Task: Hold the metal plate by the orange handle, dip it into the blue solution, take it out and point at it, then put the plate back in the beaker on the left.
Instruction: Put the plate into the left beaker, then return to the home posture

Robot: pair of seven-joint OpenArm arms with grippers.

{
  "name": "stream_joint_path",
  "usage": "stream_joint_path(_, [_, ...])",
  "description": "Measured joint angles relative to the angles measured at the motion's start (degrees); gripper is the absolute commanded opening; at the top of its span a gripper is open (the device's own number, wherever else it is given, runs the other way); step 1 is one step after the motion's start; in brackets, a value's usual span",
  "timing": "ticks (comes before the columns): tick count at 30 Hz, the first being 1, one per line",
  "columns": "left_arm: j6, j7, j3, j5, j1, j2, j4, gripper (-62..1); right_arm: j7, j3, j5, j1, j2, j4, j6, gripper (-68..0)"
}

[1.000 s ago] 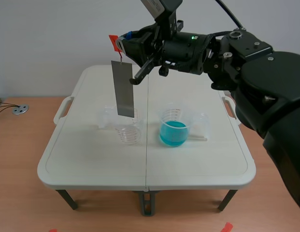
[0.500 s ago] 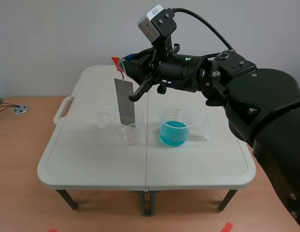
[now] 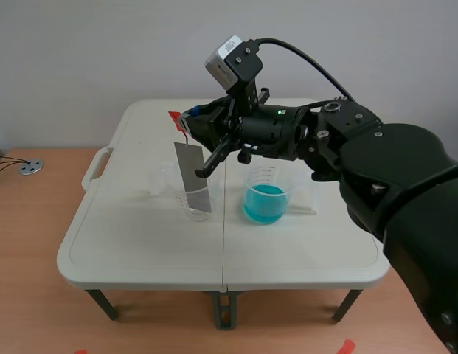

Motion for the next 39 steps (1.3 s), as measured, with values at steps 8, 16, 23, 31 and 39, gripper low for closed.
stream_joint_path(8, [-0.63,0.02,0.0,-0.04,0.0,0.0,0.0,-59.1,1.29,-0.31,-0.39,0.02,-0.04,-1.73,0.0,-66.0])
stream_joint_path(16, [-0.68,0.0,0.0,-0.04,0.0,0.0,0.0,-59.1,1.29,-0.31,-0.59,0.04,-0.02,-1.73,0.0,-59.6])
stream_joint_path(23, [-0.9,0.0,0.0,-0.04,0.0,0.0,0.0,-59.1,1.05,-0.28,-1.07,0.04,1.01,-1.73,-0.72,-46.5])
stream_joint_path(31, [-0.9,-0.02,0.0,-0.04,0.0,0.0,0.0,-59.1,1.05,-0.26,-1.05,0.07,2.56,-1.73,-3.69,-43.8])
stream_joint_path(39, [-0.9,0.0,0.0,-0.04,0.0,0.0,0.0,-59.1,4.0,2.1,-1.01,1.03,2.86,-1.73,-3.72,-19.9])
